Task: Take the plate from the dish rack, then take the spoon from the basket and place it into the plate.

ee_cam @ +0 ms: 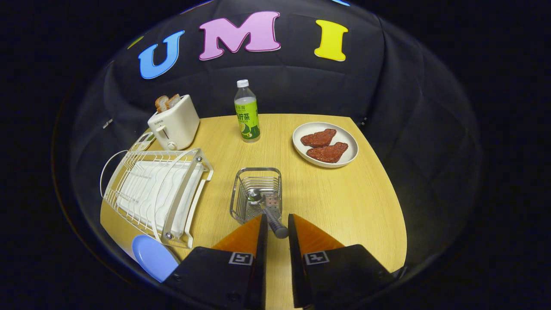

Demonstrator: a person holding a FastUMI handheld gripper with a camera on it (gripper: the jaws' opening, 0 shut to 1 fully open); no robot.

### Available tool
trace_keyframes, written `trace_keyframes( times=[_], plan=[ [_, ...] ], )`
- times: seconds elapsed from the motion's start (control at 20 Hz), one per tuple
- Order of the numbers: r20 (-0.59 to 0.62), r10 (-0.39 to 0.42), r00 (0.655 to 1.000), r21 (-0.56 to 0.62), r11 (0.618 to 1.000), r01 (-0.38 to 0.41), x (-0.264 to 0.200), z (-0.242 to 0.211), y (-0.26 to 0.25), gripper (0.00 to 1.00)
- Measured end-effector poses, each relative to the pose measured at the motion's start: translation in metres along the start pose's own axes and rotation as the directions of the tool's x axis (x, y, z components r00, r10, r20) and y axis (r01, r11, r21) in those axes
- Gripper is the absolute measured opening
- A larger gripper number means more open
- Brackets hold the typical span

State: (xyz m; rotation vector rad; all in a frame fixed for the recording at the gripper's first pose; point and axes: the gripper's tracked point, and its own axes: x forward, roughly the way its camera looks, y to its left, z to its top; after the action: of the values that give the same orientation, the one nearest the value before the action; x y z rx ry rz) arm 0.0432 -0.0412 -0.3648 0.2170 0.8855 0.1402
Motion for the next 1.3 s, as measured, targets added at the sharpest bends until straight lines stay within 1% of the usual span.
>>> trace_keyframes(
  times=[0.15,0.3,0.45,0.65,0.85,0.95,1.1,1.3],
  plan=[
    [-0.018,0.081,0.997,0.027,0.996,-0.080,-0.004,-0.001,0.018,0.19],
    [-0.010,0.076,0.997,-0.008,0.997,-0.077,-0.006,0.000,0.020,0.11],
    [0.016,0.041,0.999,-0.012,0.999,-0.041,-0.014,0.007,0.017,0.11],
    [0.034,0.021,0.999,-0.011,1.000,-0.021,-0.039,0.020,0.009,0.11],
    [0.115,0.051,0.992,0.000,0.999,-0.051,-0.090,0.046,0.008,0.11],
    [0.157,0.089,0.984,-0.005,0.996,-0.090,-0.120,0.056,0.019,0.11],
    [0.192,0.200,0.961,-0.029,0.980,-0.198,-0.164,0.064,0.055,0.11],
    [0.175,0.372,0.912,-0.054,0.928,-0.368,-0.211,0.029,0.123,0.11]
  ],
)
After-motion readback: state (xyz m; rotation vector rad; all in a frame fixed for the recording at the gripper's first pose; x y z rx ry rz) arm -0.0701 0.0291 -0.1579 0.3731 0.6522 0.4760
